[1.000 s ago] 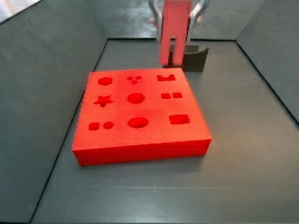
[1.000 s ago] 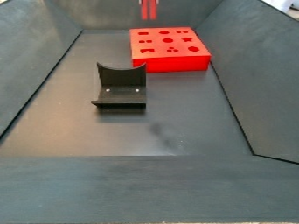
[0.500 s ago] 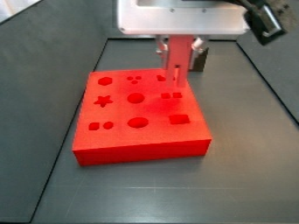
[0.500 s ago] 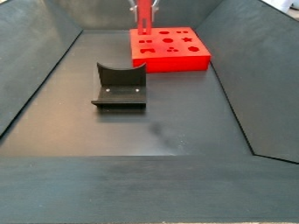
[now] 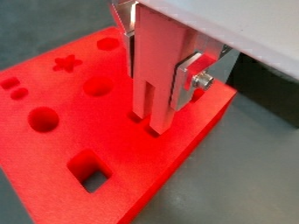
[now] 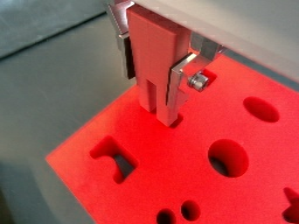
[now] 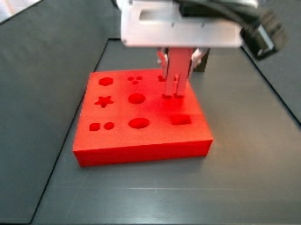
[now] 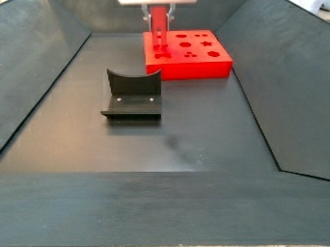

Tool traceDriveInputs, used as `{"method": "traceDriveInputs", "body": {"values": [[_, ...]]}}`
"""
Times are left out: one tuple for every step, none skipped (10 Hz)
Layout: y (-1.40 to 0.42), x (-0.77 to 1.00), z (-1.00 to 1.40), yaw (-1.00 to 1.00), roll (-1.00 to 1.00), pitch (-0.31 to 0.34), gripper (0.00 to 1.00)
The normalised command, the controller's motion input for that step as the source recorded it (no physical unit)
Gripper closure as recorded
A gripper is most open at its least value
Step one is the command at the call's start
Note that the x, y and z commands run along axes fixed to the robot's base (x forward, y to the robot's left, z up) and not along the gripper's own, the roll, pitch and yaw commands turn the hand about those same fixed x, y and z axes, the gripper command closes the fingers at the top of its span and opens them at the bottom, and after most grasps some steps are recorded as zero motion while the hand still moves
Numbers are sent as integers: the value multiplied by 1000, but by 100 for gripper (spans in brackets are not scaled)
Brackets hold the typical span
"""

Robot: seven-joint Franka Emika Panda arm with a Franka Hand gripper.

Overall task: Pick up the double-square object. Move up. Move to above the board. Insert the double-square object.
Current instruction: Insert the double-square object.

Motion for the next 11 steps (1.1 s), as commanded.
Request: {"method": "traceDriveInputs", "body": {"values": [[0,0,-663,269,133,-83,100],[-34,0,-706,340,134,-90,100],[-169,0,-751,343,147,-83,100],[-254,-3,-677,191,104,-121,100],[-134,-126,-611,0,131,-136,100],[29,-346,-574,-114,139,-99,100],[257,-406,-586,-237,106,-89,100],[357,-257,-609,-277,80,-63,100],[94,-3,-414,-146,33,-80,100],[-109,220,-554,0,7,-116,100],[-186,346,-566,0,10,-96,100]]}}
